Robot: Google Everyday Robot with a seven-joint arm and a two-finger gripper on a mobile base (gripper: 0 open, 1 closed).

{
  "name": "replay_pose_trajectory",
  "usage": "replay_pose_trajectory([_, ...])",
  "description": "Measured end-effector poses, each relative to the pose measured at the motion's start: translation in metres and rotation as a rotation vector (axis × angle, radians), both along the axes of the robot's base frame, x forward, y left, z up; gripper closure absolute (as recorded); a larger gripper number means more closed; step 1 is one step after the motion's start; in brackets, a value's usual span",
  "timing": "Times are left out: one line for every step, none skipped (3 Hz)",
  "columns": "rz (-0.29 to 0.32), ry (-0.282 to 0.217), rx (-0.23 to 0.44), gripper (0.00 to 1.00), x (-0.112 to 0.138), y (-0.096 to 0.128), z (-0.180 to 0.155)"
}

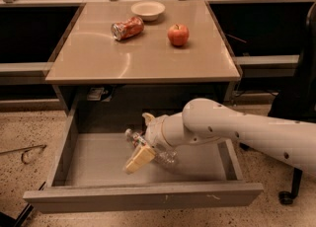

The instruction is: Pick water bottle from top drawer and place on counter

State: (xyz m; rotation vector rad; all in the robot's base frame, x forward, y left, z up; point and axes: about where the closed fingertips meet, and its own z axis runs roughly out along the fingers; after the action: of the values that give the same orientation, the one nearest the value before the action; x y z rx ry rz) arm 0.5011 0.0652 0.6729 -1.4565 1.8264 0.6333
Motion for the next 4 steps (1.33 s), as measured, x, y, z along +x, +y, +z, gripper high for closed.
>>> replay_pose_trajectory([-0.056,-0.011,-0.072,0.0,0.023,-0.013,-0.01])
replay_pose_trajectory([-0.088,-0.007,-0.106,0.0,0.036,-0.024,-0.021])
replay_pose_trajectory([-0.105,0.028,-0.093,0.0,0.034,-0.027,-0.041])
replay_pose_trajectory([-0.128,0.068,-0.068,0.0,0.024,-0.03,-0.061])
